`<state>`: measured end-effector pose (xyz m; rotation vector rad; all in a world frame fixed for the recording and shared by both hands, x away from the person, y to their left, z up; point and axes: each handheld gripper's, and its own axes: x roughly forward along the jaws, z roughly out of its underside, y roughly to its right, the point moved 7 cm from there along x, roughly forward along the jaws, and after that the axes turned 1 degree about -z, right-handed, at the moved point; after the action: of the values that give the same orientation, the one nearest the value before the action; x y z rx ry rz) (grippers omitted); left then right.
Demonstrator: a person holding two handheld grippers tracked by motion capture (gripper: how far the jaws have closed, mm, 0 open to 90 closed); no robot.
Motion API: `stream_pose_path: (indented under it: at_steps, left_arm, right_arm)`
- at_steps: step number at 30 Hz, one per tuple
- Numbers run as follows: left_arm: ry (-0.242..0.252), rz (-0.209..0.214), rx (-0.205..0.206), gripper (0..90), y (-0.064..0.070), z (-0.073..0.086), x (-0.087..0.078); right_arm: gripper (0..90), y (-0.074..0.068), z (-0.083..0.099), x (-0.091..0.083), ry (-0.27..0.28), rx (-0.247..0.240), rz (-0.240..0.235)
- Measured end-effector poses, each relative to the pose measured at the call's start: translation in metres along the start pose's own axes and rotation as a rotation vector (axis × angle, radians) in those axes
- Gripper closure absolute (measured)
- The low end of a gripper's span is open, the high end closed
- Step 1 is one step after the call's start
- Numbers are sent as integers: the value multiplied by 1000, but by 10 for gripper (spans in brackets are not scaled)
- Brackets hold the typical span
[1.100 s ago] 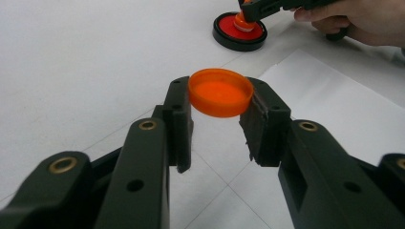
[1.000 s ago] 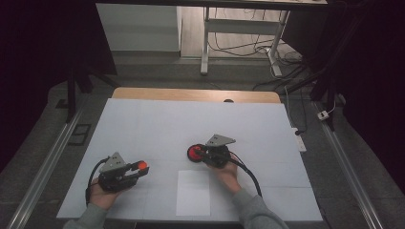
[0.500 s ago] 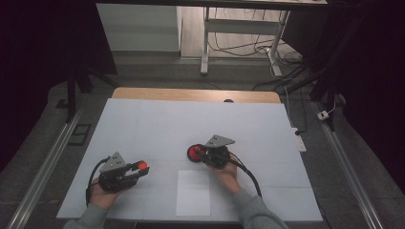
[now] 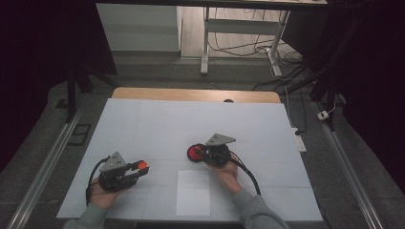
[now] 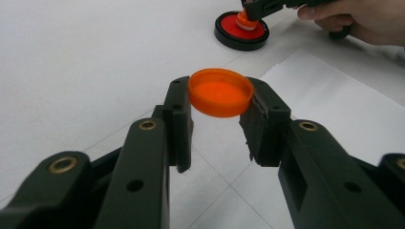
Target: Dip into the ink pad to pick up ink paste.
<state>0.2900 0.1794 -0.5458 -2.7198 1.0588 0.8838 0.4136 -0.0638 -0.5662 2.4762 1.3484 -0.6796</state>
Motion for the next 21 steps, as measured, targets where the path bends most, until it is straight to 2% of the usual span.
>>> stream_pose_path:
  at_steps: [8, 16, 21]
  left_arm:
    - [3, -2, 2, 650, 0, 0, -1]
    - [4, -2, 1, 649, 0, 0, -1]
    - [4, -2, 1, 650, 0, 0, -1]
  right_arm:
    - [724, -2, -18, -16, 86, 13, -14]
    - [723, -2, -27, -26, 126, 31, -26]
    - [723, 1, -29, -31, 133, 44, -29]
